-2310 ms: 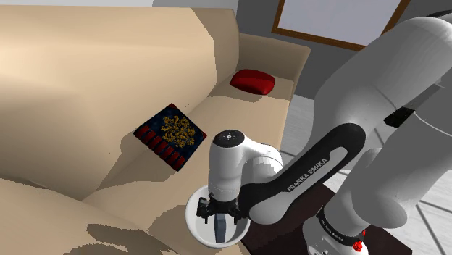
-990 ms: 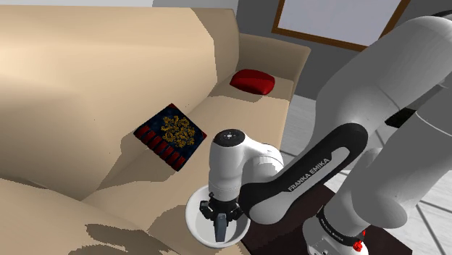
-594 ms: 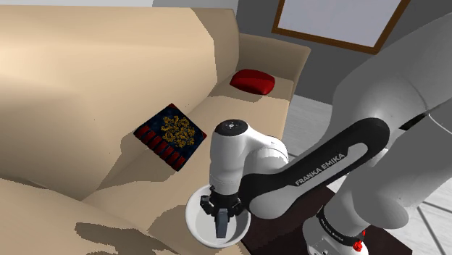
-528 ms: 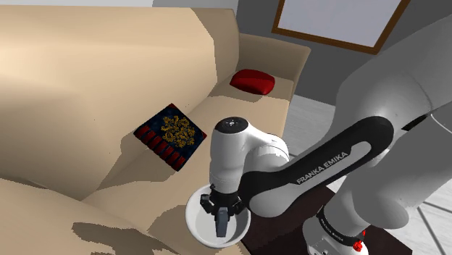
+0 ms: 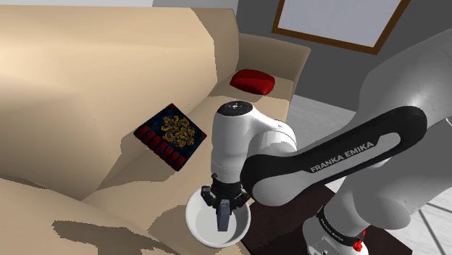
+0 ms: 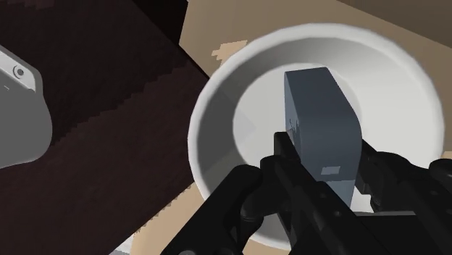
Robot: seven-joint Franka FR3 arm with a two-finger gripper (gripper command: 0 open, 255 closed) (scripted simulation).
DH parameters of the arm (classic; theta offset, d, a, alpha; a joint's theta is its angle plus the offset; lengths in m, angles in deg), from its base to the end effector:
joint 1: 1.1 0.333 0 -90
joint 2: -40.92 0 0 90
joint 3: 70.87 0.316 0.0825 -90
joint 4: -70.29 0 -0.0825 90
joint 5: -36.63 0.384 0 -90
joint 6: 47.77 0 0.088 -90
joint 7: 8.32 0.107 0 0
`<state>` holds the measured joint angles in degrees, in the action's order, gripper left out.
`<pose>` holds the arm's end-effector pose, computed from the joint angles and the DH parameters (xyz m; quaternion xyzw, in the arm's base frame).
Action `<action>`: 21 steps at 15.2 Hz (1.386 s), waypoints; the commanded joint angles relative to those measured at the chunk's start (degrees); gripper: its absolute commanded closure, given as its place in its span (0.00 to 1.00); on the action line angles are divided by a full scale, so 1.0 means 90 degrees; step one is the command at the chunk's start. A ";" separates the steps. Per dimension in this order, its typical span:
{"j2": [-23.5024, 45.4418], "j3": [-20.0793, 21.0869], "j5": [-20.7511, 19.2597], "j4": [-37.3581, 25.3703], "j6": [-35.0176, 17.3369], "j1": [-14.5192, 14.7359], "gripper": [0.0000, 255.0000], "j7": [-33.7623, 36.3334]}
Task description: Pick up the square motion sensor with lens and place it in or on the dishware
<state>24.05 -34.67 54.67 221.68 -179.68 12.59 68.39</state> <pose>0.2629 0.3046 0.3160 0.9352 -0.3510 -0.0413 0.0233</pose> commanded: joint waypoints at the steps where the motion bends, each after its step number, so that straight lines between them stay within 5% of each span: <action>1: -0.0197 -0.0078 0.0048 -0.0060 0.0253 0.0030 1.00 -0.0058; 12: -0.0864 -0.0368 0.0094 -0.0484 0.1325 0.0118 1.00 -0.0138; 14: -0.0743 -0.0550 -0.0136 -0.0891 0.1639 -0.0085 1.00 -0.0280; 21: -0.0369 -0.0376 -0.0147 -0.0549 0.0933 -0.0121 1.00 -0.0242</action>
<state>20.26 -38.24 53.37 216.27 -170.33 11.56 66.20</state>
